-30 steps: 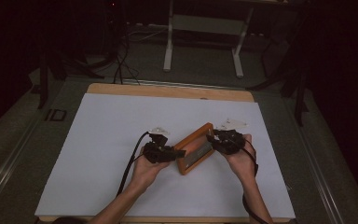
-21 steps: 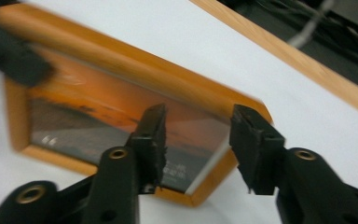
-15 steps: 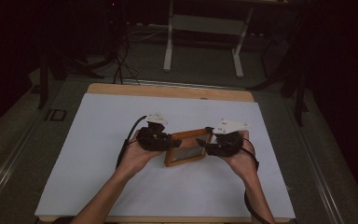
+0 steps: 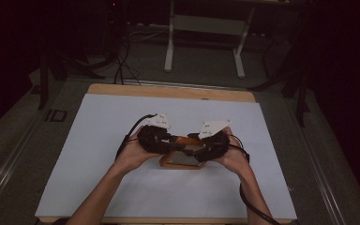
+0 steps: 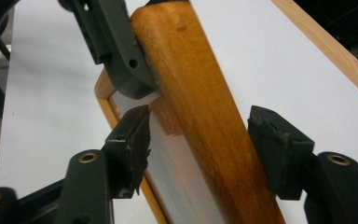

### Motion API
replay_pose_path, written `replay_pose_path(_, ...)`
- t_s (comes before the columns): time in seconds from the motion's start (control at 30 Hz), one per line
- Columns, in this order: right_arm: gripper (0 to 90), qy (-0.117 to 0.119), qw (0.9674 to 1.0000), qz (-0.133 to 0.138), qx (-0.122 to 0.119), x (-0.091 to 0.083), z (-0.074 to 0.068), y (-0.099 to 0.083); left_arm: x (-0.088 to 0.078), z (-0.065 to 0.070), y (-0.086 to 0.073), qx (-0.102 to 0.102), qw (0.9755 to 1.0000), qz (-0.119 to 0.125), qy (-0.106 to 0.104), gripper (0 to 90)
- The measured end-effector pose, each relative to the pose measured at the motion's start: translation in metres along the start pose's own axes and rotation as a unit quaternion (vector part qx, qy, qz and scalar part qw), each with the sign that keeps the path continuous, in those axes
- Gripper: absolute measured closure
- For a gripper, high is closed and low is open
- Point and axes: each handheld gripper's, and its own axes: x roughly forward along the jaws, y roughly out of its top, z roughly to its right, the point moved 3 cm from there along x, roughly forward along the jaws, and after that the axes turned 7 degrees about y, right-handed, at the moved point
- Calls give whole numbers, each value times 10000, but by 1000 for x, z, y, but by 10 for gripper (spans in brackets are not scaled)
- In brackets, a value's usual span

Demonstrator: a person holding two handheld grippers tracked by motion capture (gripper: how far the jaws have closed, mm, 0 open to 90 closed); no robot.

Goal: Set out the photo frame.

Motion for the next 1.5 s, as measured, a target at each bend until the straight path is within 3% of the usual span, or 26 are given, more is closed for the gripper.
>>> replay_pose_path(0.23,632,275,9995,18,-126,-10,0,-2,0,-7,-4,-266,9992,217,-220,579)
replay_pose_path(0.47,671,132,9998,-2,-174,-12,-4,-4,-1,-11,-10,-456,9982,383,-110,454)
replay_pose_path(0.6,682,93,9998,4,-159,-14,-3,-5,-6,-20,-19,-725,9961,510,-19,407)
replay_pose_path(0.83,687,24,9999,109,-55,-20,0,-10,-12,-26,-33,-932,9938,598,80,401)
replay_pose_path(1.0,688,-1,9999,139,-53,-24,-2,-13,-11,-31,-41,-1036,9925,577,295,334)
replay_pose_path(1.5,688,-137,9993,343,-29,-31,-5,-22,8,-30,-49,-1000,9932,497,342,289)
